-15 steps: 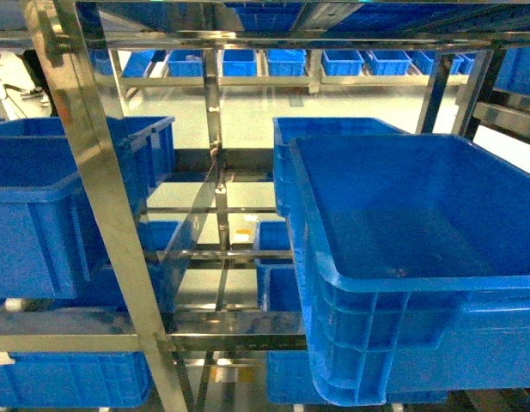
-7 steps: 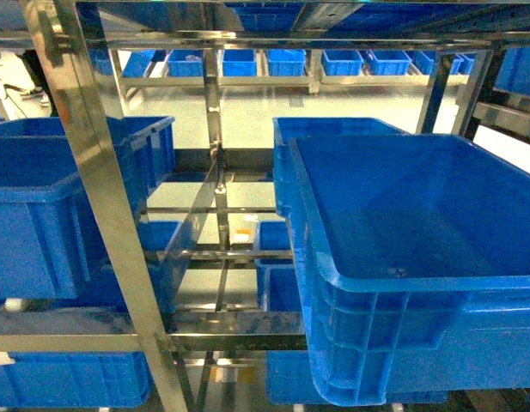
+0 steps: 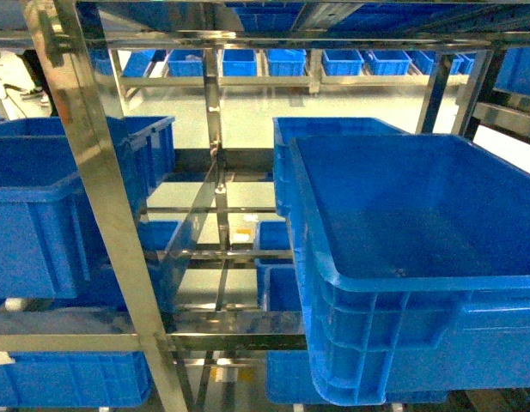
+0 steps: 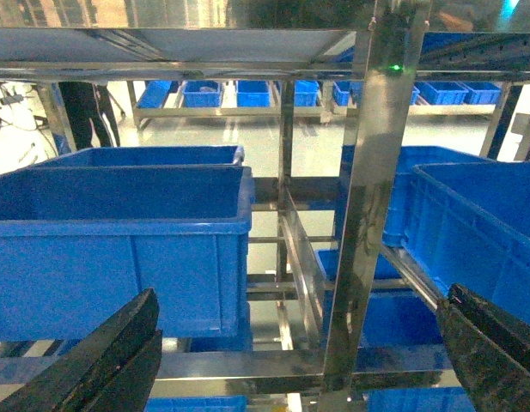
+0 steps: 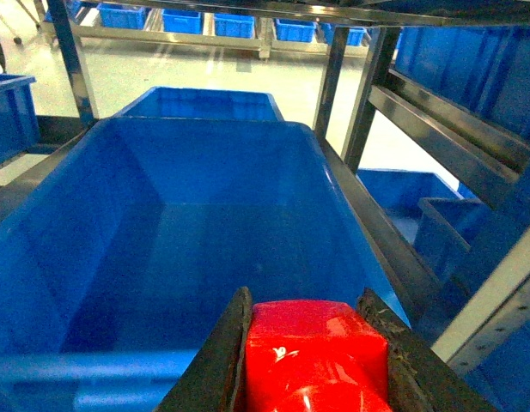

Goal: Pick red block from blue box to shelf

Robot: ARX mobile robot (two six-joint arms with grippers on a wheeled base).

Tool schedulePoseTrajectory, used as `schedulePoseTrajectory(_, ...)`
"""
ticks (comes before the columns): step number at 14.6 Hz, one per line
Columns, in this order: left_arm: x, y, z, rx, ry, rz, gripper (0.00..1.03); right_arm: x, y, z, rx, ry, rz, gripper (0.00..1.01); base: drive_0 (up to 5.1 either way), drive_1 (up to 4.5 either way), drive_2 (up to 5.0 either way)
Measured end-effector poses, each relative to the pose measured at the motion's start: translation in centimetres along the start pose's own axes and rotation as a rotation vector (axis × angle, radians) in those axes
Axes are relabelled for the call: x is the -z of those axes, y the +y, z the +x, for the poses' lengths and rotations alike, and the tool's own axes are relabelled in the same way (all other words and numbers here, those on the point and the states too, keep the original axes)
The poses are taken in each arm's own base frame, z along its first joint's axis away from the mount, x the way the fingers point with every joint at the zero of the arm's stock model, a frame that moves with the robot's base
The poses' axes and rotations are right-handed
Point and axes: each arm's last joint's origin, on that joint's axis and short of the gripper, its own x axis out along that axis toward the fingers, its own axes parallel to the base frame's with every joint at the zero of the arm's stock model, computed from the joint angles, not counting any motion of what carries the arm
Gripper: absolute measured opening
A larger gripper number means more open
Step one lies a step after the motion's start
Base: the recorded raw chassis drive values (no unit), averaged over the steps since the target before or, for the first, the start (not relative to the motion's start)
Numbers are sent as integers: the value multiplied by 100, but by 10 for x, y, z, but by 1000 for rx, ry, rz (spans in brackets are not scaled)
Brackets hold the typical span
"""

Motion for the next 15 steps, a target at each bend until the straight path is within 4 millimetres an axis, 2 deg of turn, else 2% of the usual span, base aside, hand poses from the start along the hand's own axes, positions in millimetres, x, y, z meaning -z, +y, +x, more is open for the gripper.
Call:
schedulePoseTrajectory(2, 0, 0, 0, 0, 0, 0, 98, -9, 14, 51, -40, 8, -5, 28, 0, 0, 0)
schedulePoseTrajectory(4, 0, 0, 0, 0, 0, 0, 98, -3, 29, 102, -81, 86, 0, 31, 0, 0, 0)
schedulePoseTrajectory(6, 0, 0, 0, 0, 0, 0, 98, 14, 39, 135, -79, 129, 13, 57, 0, 0, 0)
schedulePoseTrajectory(7, 0, 0, 0, 0, 0, 0, 98, 16, 41, 134, -55, 109, 14, 69, 0, 0, 0)
schedulePoseTrajectory(8, 0, 0, 0, 0, 0, 0, 98, 12, 42, 123, -51, 62, 18, 80, 0, 0, 0)
schedulePoseTrajectory(9, 0, 0, 0, 0, 0, 0, 98, 3, 44, 102, -45, -19, 27, 93, 0, 0, 0)
schedulePoseTrajectory(10, 0, 0, 0, 0, 0, 0, 98, -2, 43, 82, -50, -153, 56, 91, 0, 0, 0)
schedulePoseTrajectory(11, 0, 0, 0, 0, -1, 0, 98, 5, 37, 67, -55, -191, 63, 79, 0, 0, 0)
schedulePoseTrajectory(12, 0, 0, 0, 0, 0, 0, 98, 17, 30, 55, -41, -152, 58, 66, 0, 0, 0)
schedulePoseTrajectory(15, 0, 0, 0, 0, 0, 0, 98, 18, 16, 26, -39, -179, 63, 28, 0, 0, 0)
